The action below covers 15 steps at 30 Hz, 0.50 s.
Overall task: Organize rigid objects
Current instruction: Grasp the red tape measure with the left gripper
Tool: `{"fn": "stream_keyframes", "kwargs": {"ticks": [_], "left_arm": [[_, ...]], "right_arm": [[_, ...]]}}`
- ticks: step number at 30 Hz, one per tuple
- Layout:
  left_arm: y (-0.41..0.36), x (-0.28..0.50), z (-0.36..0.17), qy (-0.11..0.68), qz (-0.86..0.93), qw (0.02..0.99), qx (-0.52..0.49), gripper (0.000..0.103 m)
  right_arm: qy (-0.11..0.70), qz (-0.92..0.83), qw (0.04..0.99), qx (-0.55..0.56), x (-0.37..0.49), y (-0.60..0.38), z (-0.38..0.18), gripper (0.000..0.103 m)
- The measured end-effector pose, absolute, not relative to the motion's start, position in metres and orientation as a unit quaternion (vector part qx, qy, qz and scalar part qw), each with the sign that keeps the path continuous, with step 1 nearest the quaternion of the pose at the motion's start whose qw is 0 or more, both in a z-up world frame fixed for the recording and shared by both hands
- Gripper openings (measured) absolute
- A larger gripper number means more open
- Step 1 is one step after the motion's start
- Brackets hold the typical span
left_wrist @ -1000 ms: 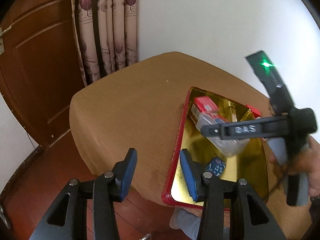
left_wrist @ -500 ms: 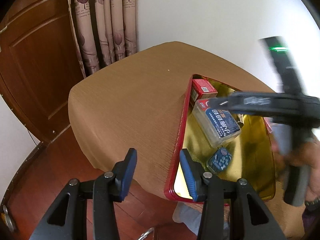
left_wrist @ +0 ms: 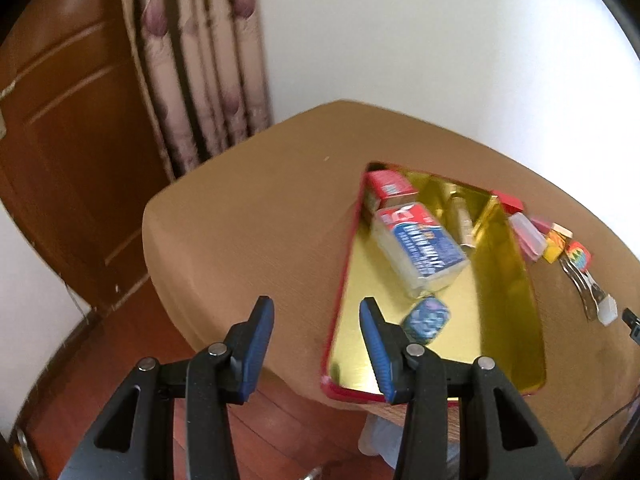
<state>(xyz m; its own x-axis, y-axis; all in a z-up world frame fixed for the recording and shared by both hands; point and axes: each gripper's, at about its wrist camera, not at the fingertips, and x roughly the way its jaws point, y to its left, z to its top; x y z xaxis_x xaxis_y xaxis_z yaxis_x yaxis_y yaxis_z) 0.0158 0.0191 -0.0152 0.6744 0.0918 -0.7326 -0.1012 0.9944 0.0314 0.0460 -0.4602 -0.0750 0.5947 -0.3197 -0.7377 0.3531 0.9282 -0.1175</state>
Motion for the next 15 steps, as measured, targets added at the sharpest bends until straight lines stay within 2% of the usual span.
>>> {"fn": "stream_keyframes", "kwargs": {"ticks": [4,9,15], "left_arm": [[-0.015,-0.001,-0.005,0.374,0.012,0.927,0.037,0.045],[-0.061,-0.006,0.000,0.400,-0.043,0.914,0.046,0.045],[-0.126,0.005,0.007,0.425,-0.114,0.896,0.054,0.045]], "right_arm": [[0.480,-0.230,0.846,0.029,0.050,-0.505,-0.103,0.101],[0.459,-0.192,0.860,0.112,0.039,-0.533,-0.106,0.102],[0.460,-0.174,0.863,0.116,0.041,-0.535,-0.102,0.103]]}}
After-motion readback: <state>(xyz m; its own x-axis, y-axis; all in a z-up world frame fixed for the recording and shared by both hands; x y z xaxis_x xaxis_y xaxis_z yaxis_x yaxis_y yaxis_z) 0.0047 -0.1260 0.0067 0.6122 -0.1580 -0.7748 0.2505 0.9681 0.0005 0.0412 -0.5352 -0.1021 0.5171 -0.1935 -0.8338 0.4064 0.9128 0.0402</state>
